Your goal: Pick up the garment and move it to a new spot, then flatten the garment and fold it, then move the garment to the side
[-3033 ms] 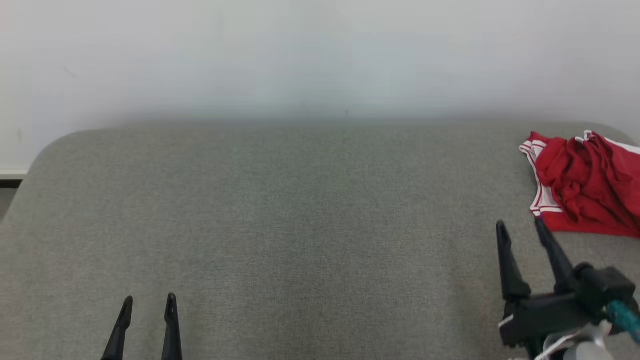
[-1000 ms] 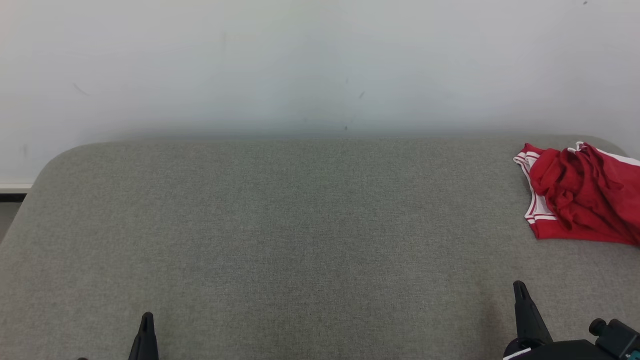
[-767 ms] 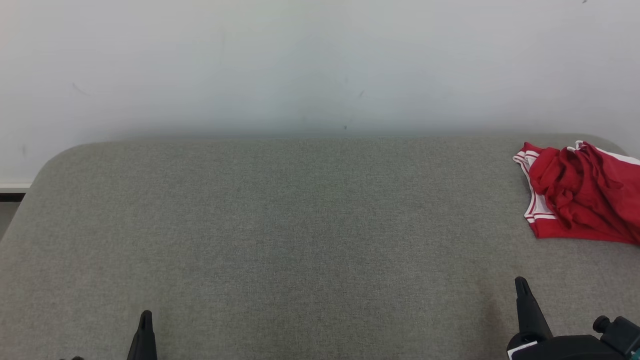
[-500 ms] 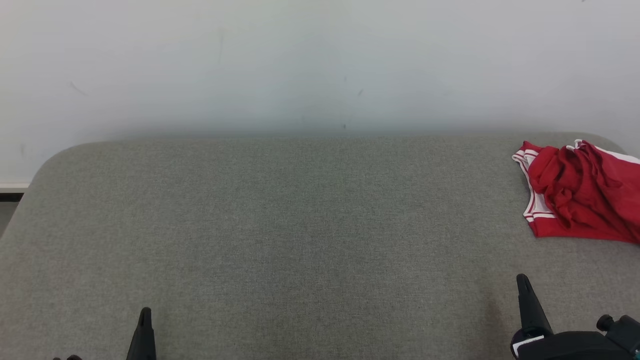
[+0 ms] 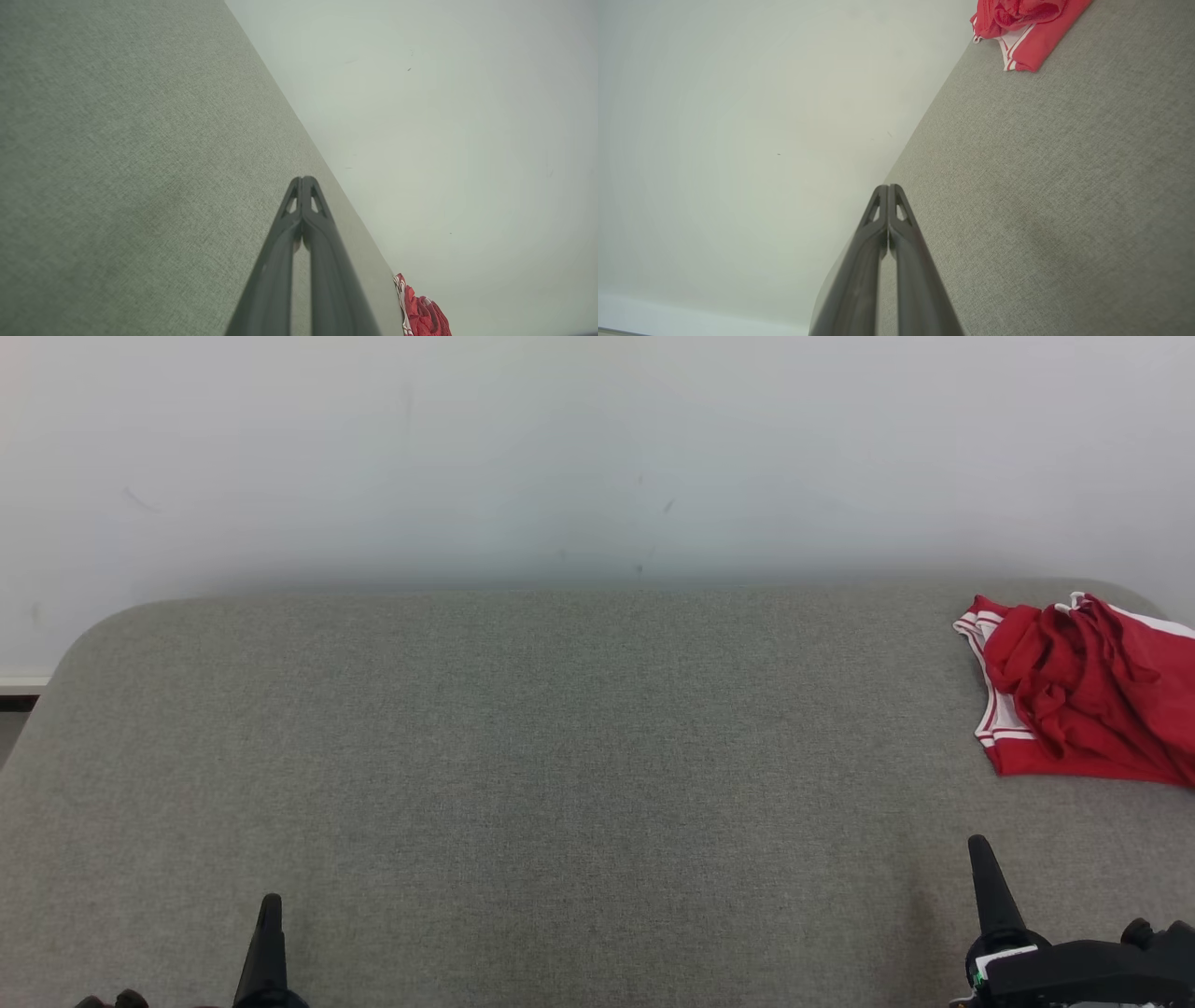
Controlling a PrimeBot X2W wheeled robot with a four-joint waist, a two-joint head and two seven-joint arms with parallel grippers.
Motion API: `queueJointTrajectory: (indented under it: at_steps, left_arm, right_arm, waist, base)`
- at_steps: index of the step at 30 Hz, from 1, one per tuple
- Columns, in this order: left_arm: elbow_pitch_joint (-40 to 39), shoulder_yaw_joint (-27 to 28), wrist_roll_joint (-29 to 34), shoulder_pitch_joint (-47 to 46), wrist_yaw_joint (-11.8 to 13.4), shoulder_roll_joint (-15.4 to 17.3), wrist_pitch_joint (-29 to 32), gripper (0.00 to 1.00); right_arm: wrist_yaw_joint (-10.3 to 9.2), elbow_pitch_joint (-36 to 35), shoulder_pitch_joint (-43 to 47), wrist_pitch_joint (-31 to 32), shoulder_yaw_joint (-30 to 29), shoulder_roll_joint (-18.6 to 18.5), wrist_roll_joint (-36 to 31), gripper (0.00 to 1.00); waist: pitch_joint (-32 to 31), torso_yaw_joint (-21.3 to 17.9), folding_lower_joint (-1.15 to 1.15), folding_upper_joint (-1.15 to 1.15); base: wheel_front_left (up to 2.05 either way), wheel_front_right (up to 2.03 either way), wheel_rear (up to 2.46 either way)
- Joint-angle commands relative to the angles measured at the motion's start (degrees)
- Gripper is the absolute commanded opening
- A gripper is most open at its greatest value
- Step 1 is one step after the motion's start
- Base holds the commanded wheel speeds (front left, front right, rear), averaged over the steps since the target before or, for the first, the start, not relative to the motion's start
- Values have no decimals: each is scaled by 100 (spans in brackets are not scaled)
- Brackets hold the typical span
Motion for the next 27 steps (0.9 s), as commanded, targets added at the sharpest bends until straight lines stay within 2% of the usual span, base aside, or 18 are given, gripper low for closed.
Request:
queueJointTrajectory:
  at_steps: [1,27]
  left_arm:
    - [-21,37,-171,-114,-32,1,38,0]
    - [48,123,-1508,-311,-45,-8,389,0]
  right_arm:
    - [-7,-29,-84,44,-37,-4,170,0]
    - [-9,39,-260,346,-169,14,1472,0]
  waist:
    - [4,-3,0,0]
    - [56,-51,0,0]
  base:
    - [0,0,0]
    - [0,0,0]
